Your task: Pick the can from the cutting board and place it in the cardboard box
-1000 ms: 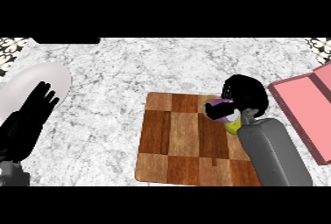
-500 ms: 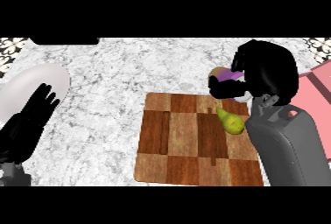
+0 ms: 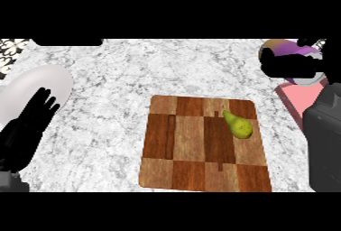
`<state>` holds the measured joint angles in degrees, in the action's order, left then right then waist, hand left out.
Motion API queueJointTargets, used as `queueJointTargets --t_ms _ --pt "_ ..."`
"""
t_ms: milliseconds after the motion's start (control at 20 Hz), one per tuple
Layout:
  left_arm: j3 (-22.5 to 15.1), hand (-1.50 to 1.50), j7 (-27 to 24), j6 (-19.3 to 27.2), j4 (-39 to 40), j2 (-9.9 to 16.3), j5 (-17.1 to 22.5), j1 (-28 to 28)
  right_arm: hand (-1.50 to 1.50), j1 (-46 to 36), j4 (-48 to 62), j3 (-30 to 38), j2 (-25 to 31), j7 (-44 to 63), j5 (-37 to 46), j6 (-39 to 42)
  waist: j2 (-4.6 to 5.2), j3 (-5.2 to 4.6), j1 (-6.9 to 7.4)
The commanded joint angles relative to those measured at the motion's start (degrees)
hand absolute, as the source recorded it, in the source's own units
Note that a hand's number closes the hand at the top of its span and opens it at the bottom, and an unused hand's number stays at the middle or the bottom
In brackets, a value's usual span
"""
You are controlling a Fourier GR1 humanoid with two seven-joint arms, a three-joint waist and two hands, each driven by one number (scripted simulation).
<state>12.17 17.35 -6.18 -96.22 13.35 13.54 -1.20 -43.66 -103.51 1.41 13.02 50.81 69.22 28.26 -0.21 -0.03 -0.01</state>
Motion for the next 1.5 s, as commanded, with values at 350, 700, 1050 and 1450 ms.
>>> queueJointTargets --t_ms 350,700,1050,1450 --pt "0.58 0.0 -0.25 -0.21 0.56 -0.16 -0.58 -1.31 1.5 5.79 2.98 10.06 9.82 -7.65 -3.43 1.7 0.2 0.03 0.0" --pt "0.66 0.0 -3.92 -1.51 3.73 -0.84 -1.8 -0.53 1.5 10.51 11.41 12.08 10.93 -15.62 -3.16 -11.78 0.26 0.02 0.14" --pt "-1.21 0.0 0.46 1.66 0.71 -2.72 -2.75 -2.58 1.5 10.92 24.31 16.16 12.23 -23.39 -6.85 -19.22 0.29 0.05 0.3" --pt "1.01 0.0 -1.78 -2.08 2.92 -0.72 -0.56 -1.47 -1.5 11.52 36.94 21.84 11.35 -22.03 -11.82 -17.91 0.38 0.04 0.65"
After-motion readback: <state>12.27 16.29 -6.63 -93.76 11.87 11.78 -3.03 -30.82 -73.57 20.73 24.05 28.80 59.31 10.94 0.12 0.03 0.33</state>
